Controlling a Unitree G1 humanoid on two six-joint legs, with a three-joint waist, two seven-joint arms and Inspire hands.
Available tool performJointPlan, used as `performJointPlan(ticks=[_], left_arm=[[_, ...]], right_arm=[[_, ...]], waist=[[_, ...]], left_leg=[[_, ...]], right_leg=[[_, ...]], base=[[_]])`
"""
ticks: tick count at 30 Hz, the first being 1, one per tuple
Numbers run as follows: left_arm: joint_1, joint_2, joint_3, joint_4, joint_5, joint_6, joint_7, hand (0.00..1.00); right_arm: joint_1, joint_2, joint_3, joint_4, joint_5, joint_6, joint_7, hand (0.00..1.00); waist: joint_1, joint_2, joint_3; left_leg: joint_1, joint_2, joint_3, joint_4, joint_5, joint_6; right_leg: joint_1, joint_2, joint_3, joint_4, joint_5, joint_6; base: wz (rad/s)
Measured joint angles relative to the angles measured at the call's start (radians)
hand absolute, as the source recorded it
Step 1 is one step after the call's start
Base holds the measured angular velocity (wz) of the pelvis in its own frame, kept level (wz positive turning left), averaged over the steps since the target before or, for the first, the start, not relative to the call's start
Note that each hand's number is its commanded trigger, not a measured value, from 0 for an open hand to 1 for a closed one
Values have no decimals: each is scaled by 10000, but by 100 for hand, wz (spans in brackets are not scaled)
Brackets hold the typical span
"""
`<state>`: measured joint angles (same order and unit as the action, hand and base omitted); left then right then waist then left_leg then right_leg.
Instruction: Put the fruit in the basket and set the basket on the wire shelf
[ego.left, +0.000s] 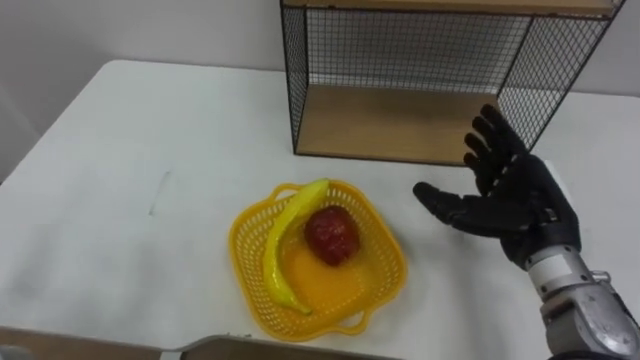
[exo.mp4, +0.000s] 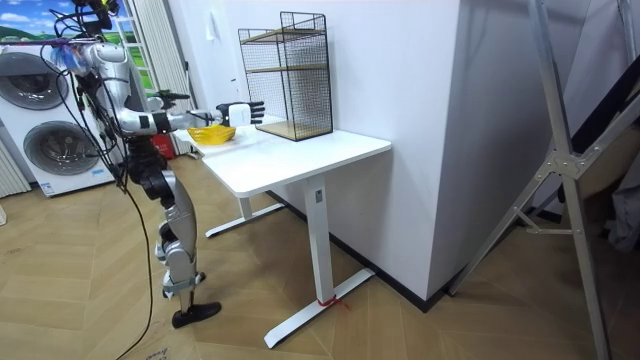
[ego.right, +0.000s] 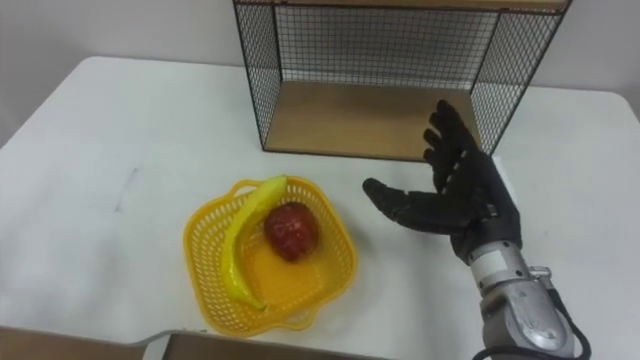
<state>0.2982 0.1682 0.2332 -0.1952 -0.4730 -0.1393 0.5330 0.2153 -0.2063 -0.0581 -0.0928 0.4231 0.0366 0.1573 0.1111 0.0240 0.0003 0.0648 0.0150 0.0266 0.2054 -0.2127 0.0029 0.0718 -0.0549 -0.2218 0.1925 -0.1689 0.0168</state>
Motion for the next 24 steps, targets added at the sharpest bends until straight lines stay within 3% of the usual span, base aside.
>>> performJointPlan(ticks=[2,3,5,12,18,24], left_arm=[[0,-2,-449,36,-541,15,-711,0],[-1,-5,-705,37,-944,20,-1159,0],[0,-15,-1028,131,-1553,19,-1817,0],[-16,-102,-2016,1490,-2036,285,-4117,0],[-17,-250,-2084,1748,-2035,552,-4966,0],[-15,-409,-2174,1753,-2148,684,-5294,0]], right_arm=[[-3,180,73,157,22,0,50,0],[-14,183,96,153,60,0,71,0],[-20,177,165,151,82,-1,69,0],[-33,189,647,537,53,-39,499,0],[-50,191,777,551,58,-39,693,0],[-159,193,802,549,96,-39,877,0]], waist=[[-78,-16,48],[-187,-42,132],[-277,-110,172],[-418,-246,115],[-503,-241,116],[-487,-241,115]], left_leg=[[0,18,32,1,0,0],[-24,26,76,-15,-1,-1],[-56,25,95,-58,-1,-3],[-42,48,268,-11,2,-1],[-18,64,283,-28,2,-1],[-50,69,301,-32,0,-3]], right_leg=[[-32,14,34,61,1,-1],[-63,18,80,117,0,-2],[-99,14,90,112,-12,-16],[-219,40,271,110,-15,-20],[-210,54,271,110,-15,-21],[-195,57,259,128,-5,-33]], base=[[-7],[-8],[-8],[-7],[0],[0]])
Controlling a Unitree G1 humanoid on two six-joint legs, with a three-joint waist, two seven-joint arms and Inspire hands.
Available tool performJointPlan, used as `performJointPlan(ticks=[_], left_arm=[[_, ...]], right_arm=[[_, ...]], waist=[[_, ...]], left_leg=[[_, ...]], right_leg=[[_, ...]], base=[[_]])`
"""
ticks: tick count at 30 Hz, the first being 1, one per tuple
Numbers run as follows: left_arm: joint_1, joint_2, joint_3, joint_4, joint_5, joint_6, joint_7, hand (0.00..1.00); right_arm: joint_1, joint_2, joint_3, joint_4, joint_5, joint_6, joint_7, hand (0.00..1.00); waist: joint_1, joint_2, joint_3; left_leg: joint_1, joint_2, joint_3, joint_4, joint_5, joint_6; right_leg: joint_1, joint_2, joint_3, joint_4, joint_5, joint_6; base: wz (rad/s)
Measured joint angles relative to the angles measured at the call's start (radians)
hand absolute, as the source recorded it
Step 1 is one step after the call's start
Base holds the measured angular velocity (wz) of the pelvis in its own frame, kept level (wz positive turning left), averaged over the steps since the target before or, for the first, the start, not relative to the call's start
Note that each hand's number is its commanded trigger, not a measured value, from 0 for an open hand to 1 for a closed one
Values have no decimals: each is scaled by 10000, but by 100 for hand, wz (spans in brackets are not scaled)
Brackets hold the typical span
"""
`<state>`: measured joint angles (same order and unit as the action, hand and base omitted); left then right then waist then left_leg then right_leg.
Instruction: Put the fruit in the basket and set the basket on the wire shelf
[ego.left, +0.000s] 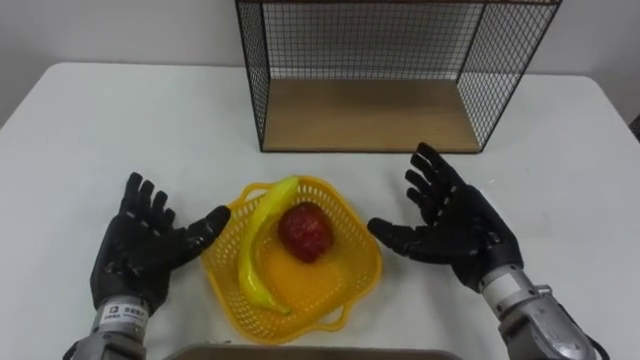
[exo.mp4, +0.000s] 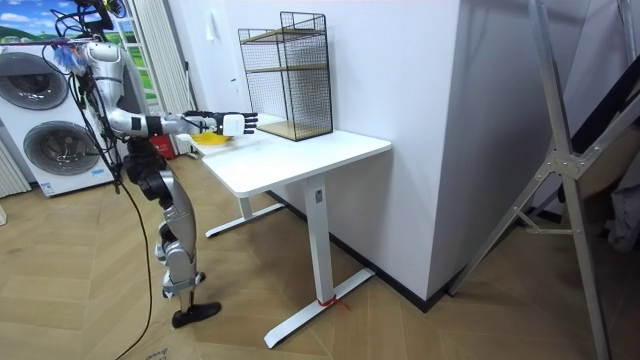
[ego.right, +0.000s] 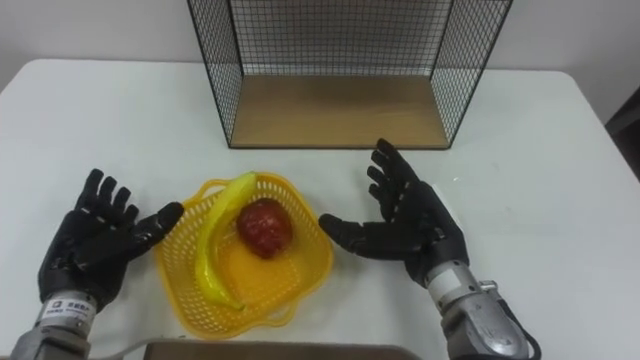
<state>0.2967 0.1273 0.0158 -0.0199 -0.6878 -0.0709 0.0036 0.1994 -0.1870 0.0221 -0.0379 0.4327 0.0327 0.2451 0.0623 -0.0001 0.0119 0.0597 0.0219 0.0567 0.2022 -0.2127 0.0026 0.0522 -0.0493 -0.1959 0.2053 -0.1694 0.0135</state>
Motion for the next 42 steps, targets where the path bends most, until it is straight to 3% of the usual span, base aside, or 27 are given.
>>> performJointPlan(ticks=[10,19,31,35,42], left_arm=[[2,-41,7,-4,-57,4,-144,0],[30,-38,3,-4,41,5,-380,0],[305,-38,-228,-6,225,1,-433,0],[612,-39,-273,-24,239,-19,-613,0],[790,-6,-268,-30,212,-21,-1049,0]], right_arm=[[-114,10,21,238,-2,-1,450,0],[-228,366,169,667,-20,0,512,0],[-227,414,374,667,-29,-63,654,0],[-223,407,452,717,-11,-199,669,0],[-189,413,528,900,-6,-230,767,0]], waist=[[97,-9,-47],[251,-24,-57],[254,152,-65],[247,241,-113],[251,78,-27]], left_leg=[[8,2,1,-26,2,-2],[11,-1,-68,-10,4,-2],[-155,-20,-275,41,4,-3],[-179,-18,-332,61,7,-8],[-250,-43,-410,210,6,-7]], right_leg=[[-2,7,4,-22,5,-9],[9,-4,-75,-30,1,-2],[23,-20,-285,-8,5,-8],[41,-53,-485,-14,5,-8],[150,-104,-698,-77,-3,4]], base=[[0],[2],[5],[6],[8]])
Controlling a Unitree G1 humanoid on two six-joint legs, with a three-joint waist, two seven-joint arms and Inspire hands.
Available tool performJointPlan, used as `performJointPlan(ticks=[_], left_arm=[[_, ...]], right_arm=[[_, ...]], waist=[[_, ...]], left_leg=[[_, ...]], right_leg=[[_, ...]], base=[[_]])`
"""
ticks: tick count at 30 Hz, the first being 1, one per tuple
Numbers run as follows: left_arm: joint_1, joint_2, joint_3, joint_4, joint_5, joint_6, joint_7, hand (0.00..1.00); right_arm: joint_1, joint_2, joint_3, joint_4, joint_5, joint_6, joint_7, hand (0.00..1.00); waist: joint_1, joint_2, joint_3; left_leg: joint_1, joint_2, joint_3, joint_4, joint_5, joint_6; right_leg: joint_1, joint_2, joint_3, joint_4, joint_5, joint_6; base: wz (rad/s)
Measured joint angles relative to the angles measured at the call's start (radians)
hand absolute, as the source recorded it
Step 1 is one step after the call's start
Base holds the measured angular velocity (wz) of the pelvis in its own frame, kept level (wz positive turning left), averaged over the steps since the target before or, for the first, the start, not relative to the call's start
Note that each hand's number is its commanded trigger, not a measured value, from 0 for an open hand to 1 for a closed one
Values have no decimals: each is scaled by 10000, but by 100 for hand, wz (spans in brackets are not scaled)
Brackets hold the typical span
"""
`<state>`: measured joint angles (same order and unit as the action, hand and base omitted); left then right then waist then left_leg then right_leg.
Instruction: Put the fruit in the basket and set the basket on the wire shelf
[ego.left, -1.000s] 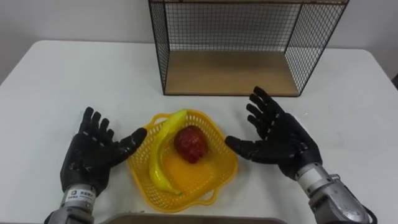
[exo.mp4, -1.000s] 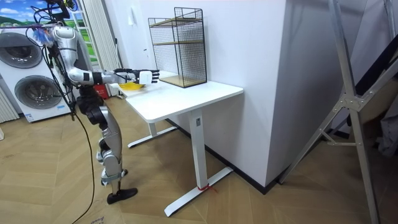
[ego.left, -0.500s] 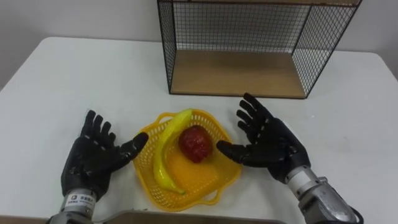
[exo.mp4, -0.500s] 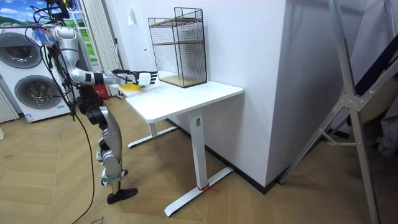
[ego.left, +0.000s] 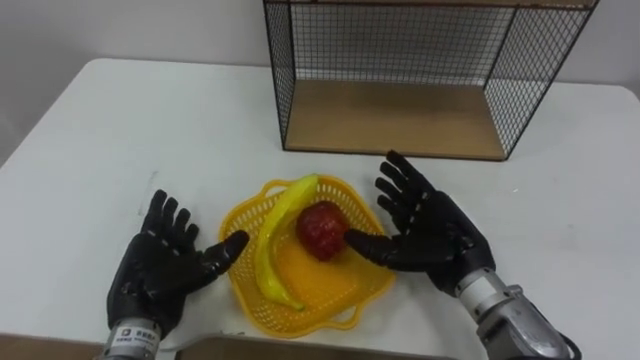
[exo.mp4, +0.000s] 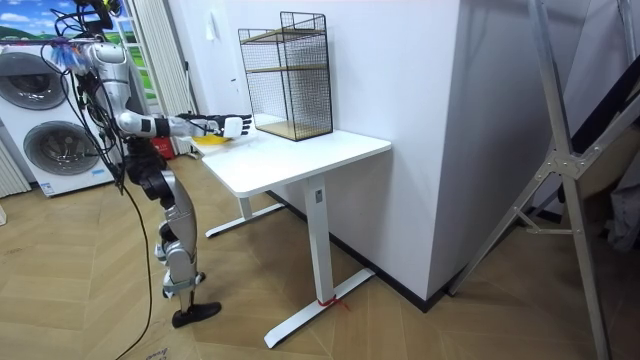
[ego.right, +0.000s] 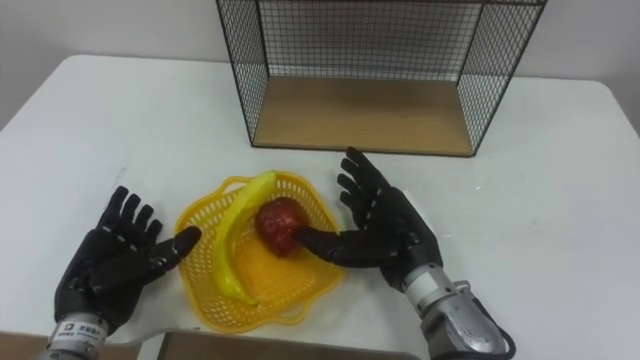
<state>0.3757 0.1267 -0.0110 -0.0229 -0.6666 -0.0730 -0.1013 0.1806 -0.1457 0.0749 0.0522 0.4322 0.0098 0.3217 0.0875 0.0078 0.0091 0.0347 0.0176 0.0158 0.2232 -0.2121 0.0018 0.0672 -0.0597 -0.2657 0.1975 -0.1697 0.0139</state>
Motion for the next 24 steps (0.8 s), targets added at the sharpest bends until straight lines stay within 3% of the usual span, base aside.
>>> performJointPlan(ticks=[1,7,15,24], left_arm=[[3,1,-6,0,5,0,-43,0],[74,16,-84,-26,-81,0,-625,0],[348,89,-336,73,-68,-148,-1447,0],[402,290,-374,123,-67,-162,-1782,0]], right_arm=[[0,0,33,92,-1,0,0,0],[6,-49,164,171,6,-7,-2,0],[-8,-90,353,805,361,-316,251,0],[-15,-101,546,863,482,-317,278,0]], waist=[[-1,-51,-35],[-10,-89,-37],[4,-111,-52],[-4,-200,-93]], left_leg=[[-56,-12,-32,20,-1,0],[-216,-37,-78,155,-4,6],[-130,-42,-44,78,-3,8],[-87,-53,-27,-23,4,19]], right_leg=[[24,-5,-57,-84,-1,3],[-37,-36,-129,-107,-2,5],[-12,-37,-118,-120,-18,29],[-8,-42,-97,-113,-29,43]], base=[[12],[4],[0],[0]])
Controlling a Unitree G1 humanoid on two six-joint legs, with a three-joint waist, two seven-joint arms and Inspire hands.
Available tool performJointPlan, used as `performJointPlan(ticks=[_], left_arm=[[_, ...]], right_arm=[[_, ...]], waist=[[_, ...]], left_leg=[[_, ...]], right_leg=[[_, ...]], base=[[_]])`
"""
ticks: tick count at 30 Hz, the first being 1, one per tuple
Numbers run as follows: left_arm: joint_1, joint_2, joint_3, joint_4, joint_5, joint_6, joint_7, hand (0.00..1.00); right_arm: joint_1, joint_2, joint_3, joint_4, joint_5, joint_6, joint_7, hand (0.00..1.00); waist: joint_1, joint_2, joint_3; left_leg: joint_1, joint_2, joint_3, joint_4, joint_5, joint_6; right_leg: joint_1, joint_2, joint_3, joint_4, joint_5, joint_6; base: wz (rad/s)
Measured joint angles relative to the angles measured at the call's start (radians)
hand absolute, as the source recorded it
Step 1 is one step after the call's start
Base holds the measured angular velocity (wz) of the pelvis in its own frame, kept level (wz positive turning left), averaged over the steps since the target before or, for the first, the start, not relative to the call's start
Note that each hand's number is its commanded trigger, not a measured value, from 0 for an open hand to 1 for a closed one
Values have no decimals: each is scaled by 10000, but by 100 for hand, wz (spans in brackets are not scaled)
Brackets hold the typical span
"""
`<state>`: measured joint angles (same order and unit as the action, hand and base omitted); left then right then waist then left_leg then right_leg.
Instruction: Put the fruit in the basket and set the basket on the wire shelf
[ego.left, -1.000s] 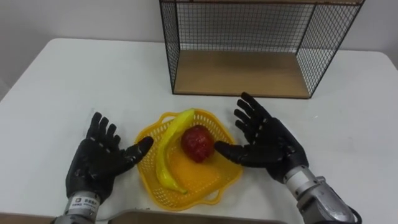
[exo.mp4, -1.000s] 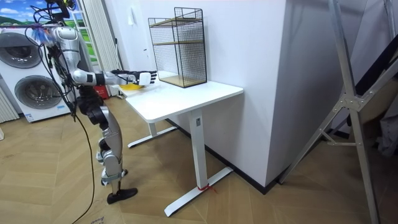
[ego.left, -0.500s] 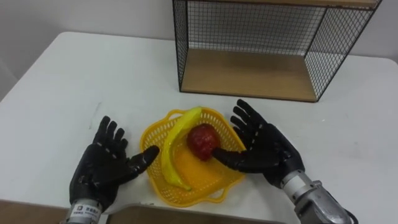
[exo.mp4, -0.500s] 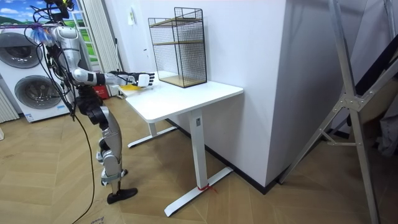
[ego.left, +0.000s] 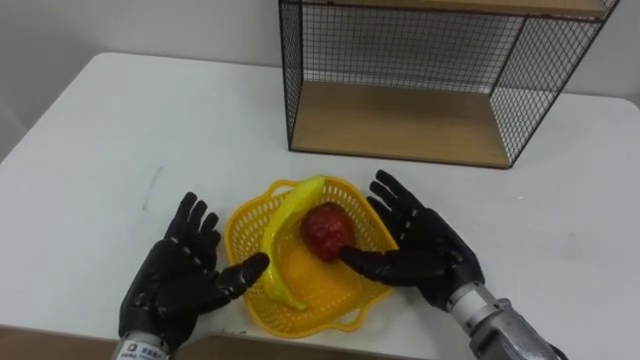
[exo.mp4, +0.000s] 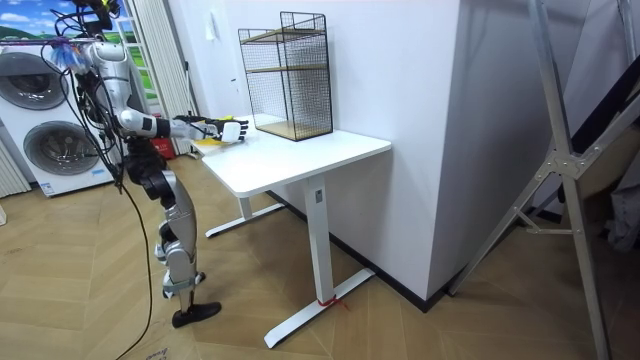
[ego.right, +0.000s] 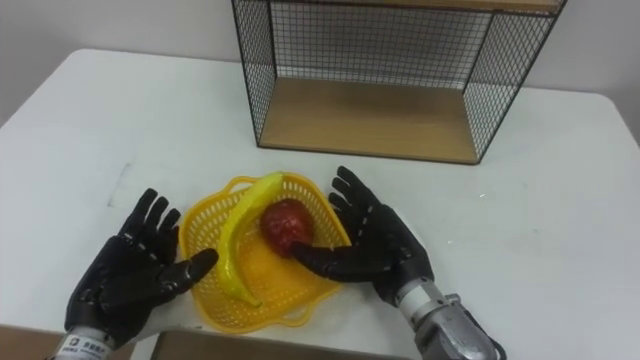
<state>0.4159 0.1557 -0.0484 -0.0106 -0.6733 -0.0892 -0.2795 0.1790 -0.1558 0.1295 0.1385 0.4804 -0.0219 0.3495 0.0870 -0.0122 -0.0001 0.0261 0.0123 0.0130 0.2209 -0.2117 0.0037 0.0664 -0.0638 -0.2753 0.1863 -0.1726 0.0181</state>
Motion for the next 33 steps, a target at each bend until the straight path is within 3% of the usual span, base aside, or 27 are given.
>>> performJointPlan(ticks=[10,20,25,29,33], left_arm=[[-144,172,-565,-15,81,-96,-10,0],[-312,404,-1403,-72,111,-225,-69,0],[-392,447,-1423,-69,107,-281,-43,0],[-602,371,-1533,-58,120,-279,334,0],[-1075,96,-1534,-56,1021,-275,810,0]], right_arm=[[-12,1,209,1,390,-137,-87,0],[-49,-49,776,-22,672,-339,-86,0],[-170,-92,894,-21,707,-343,-86,0],[-212,-70,916,-21,662,-343,-87,0],[-245,-49,912,-21,614,-392,-214,0]], waist=[[-165,24,-2],[-376,5,63],[-537,32,96],[-584,40,126],[-578,32,140]], left_leg=[[-149,-3,14,9,16,18],[-169,6,75,-9,13,17],[-187,17,151,-7,14,19],[-183,12,198,-9,15,22],[-166,34,290,-7,17,23]], right_leg=[[-125,-4,-5,29,1,0],[-173,6,38,40,5,1],[-332,2,149,194,7,3],[-381,5,251,216,7,2],[-510,18,372,324,9,-1]], base=[[0],[0],[-6],[-6],[-8]])
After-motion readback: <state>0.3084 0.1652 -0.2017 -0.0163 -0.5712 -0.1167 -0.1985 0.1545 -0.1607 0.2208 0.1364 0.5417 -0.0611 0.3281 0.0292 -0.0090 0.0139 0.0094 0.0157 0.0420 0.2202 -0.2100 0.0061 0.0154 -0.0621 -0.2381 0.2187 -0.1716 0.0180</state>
